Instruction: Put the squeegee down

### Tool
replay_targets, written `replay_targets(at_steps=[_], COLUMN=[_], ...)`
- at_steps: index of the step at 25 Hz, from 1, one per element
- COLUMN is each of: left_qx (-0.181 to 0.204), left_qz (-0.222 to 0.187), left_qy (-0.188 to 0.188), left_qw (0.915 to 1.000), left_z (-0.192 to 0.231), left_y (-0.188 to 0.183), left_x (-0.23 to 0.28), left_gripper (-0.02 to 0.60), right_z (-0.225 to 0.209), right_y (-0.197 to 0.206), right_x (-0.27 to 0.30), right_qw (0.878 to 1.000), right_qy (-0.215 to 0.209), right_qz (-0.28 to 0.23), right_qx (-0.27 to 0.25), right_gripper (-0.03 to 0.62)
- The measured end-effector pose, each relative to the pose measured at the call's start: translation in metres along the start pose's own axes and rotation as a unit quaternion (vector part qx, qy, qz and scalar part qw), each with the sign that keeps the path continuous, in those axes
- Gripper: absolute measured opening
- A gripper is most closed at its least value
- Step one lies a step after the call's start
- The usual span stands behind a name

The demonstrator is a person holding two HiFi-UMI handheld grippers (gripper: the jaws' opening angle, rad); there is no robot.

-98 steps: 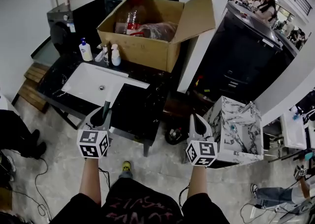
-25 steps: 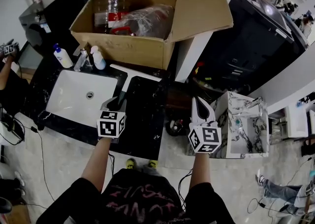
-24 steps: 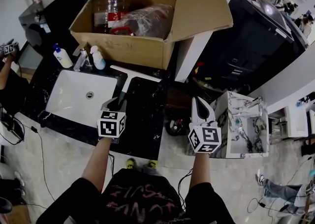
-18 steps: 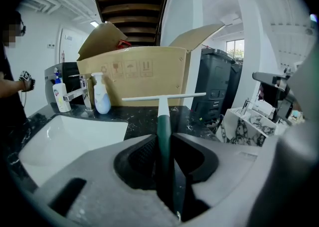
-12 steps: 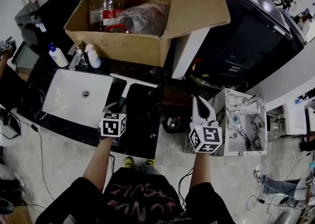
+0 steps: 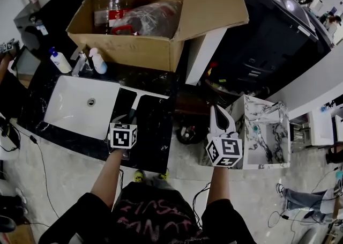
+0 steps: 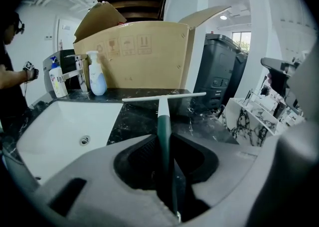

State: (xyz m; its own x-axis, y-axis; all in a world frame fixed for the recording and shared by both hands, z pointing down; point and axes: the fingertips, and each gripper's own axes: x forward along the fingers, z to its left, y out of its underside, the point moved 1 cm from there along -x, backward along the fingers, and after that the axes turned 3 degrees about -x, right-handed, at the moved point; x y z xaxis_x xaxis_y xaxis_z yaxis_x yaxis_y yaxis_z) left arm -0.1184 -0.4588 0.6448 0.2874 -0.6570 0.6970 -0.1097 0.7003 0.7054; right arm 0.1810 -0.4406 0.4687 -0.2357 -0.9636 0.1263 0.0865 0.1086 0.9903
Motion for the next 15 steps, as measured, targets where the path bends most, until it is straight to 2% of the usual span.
replay_targets(at_steps=[7, 15], left_qx=[0.017, 0.014], left_qz=[0.022, 0.031], left_qy=[-0.003, -0.002], left_qw=[0.9996, 0.9994], left_z=[-0.003, -0.004], left_y=[0.014, 0.018], left_x=[0.011, 0.013], left_gripper=[0.103, 0.104], right_z=[-0.007, -0.006], right_y=[0.006, 0.006], right_x=[-0.001, 0.001], right_qw=[1.0, 1.0], right_qy=[0.005, 0.002], right_qz=[0.004, 0.006], right_qx=[0.002, 0.002], right_gripper=[0.011, 0.011])
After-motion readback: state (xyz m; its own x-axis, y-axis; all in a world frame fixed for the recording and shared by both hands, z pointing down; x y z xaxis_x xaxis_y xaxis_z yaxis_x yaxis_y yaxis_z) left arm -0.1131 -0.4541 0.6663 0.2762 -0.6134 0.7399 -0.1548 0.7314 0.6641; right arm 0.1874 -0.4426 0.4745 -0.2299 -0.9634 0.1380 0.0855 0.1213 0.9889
